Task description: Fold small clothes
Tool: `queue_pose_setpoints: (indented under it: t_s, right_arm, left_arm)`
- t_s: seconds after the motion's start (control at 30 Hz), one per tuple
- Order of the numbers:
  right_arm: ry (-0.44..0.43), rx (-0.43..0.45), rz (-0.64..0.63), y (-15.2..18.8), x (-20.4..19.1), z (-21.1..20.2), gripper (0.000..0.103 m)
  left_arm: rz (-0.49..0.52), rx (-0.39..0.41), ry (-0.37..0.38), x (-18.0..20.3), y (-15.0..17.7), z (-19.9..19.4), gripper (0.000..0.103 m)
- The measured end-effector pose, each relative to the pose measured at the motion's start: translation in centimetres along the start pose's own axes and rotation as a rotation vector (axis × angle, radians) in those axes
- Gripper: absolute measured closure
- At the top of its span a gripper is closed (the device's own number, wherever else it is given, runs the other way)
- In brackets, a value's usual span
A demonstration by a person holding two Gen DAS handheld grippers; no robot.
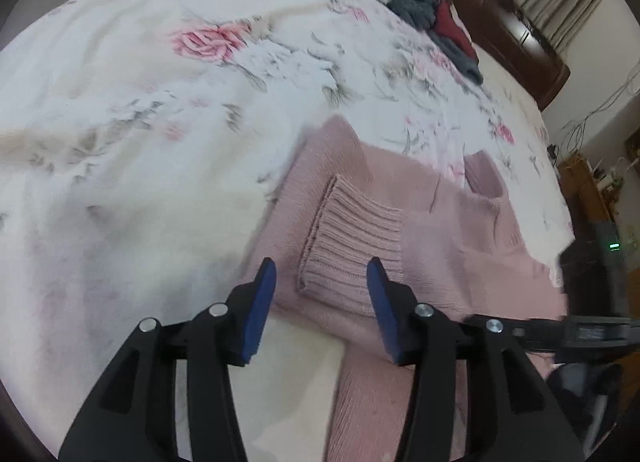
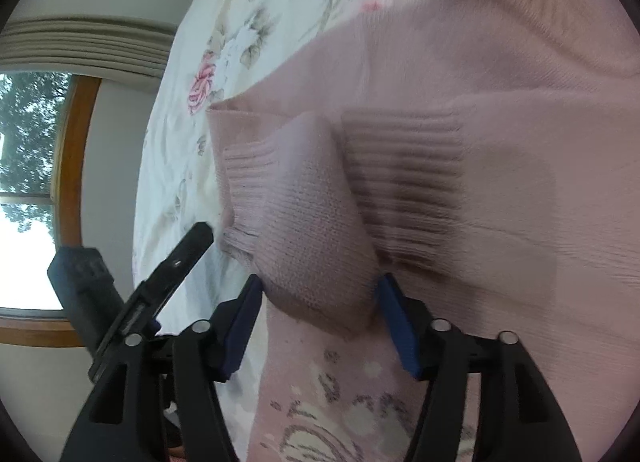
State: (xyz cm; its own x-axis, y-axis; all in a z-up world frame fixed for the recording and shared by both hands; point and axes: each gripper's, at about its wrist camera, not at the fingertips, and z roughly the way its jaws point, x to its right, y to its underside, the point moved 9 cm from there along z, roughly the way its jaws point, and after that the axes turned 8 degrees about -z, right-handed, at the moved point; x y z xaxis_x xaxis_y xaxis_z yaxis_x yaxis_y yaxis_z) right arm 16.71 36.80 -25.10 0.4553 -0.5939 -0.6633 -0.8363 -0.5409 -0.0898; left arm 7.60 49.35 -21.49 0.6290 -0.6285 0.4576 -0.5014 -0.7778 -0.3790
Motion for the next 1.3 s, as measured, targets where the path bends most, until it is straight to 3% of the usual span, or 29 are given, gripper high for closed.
queue_pose_setpoints:
  t_s: [0.07,0.17,0.37,0.47,0.57,0.73,0.97,1.1,1.3]
  right_arm:
    - [0.03,-0.002,-0.018,0.2,0.1,0.5,0.083]
    - [0.037,0.041,-0.078,0.5,-0.4,-1.1,0.089]
    - [0.145,0.201,-0.183,0.3,0.2,-9.6,0.09]
    - [0.18,0.25,-0.191,0.4,1.6,-13.0,0.09]
    - [0.277,0.272,-0.2,0.9,4.1,-14.9,0.09]
    - [0.372,0.244,-0.129,2.1,9.2,-14.3,0.09]
    - [0.373,0.167,-0.045,4.4,13.5,-11.6,0.088]
    - [0.392,0.166,-0.052,5.0,13.5,-11.8,0.082]
    - [0.497,0.256,-0.136,4.9,10.4,-15.5,0.075]
  left_arm:
    - [-0.006,-0.006,-0.002,0.1,0.1,-0.3,0.056]
    - [0.002,-0.005,-0.011,0.3,-0.1,-0.7,0.056]
    - [0.03,-0.004,0.022,2.5,-0.1,-0.5,0.055]
    - [0.079,-0.017,0.026,4.9,0.7,0.5,0.055]
    - [0.11,-0.032,0.022,6.6,1.5,1.8,0.055]
    - [0.143,-0.077,-0.039,7.8,2.8,4.8,0.055]
    - [0.207,-0.099,-0.133,7.0,3.6,7.5,0.055]
    - [0.256,-0.094,-0.157,7.2,3.8,7.8,0.054]
    - [0.216,-0.067,-0.109,7.8,2.9,5.8,0.054]
